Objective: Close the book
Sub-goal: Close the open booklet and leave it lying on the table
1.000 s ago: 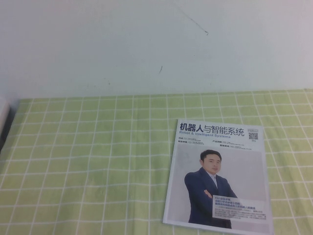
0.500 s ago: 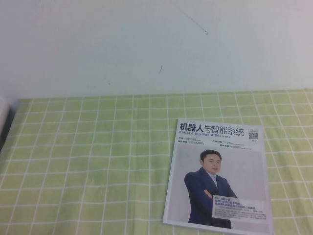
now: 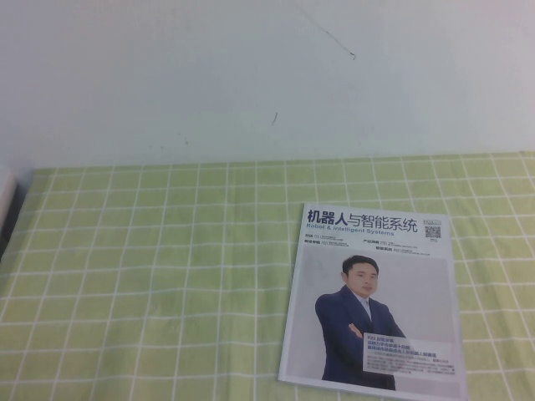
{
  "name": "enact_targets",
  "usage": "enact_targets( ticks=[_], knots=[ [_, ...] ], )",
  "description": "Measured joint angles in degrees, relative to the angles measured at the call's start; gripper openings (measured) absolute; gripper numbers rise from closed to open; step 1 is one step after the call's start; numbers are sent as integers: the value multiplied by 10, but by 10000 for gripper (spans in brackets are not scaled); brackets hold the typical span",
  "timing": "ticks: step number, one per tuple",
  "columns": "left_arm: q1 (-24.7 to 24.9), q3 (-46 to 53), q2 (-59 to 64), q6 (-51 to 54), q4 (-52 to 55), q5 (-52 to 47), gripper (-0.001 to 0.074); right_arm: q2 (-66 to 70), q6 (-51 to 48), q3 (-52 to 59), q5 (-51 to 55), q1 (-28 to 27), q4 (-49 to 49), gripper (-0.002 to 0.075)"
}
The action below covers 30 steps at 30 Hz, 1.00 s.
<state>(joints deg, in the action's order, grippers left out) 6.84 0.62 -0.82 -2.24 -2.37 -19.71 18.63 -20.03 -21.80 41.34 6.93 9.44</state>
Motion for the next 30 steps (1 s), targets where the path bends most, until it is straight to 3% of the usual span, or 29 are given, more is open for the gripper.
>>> enact_targets(
  ticks=[30],
  knots=[
    [-4,0,0,1,0,0,-4,0,0,0,0,0,0,-3]
  ],
)
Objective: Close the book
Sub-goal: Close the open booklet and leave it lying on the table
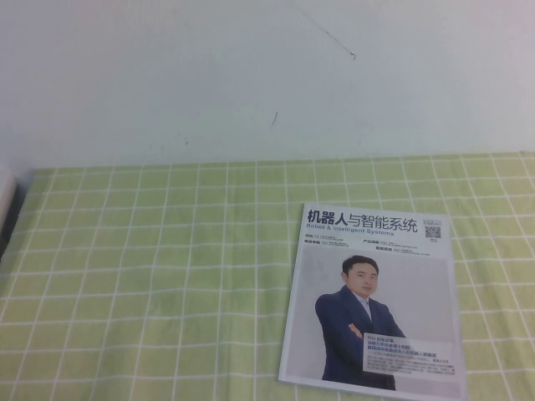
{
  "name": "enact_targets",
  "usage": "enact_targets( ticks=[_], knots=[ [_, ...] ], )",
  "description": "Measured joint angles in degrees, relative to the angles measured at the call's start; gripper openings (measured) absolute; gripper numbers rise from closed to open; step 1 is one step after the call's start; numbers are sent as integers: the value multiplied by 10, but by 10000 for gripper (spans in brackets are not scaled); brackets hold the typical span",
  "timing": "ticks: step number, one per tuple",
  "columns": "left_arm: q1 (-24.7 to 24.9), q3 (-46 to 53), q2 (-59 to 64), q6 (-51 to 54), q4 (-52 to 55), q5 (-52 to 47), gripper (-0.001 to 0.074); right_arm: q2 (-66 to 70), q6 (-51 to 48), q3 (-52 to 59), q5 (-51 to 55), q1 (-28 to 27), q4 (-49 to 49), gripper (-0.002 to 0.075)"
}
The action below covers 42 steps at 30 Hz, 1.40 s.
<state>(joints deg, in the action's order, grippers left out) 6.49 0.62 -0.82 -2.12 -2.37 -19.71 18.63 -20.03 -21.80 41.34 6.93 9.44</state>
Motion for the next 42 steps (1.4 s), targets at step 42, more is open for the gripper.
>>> enact_targets(
  ticks=[42],
  knots=[
    [0,0,0,0,0,0,-4,-193,58,232,-221,-97,-51,-3]
  ],
)
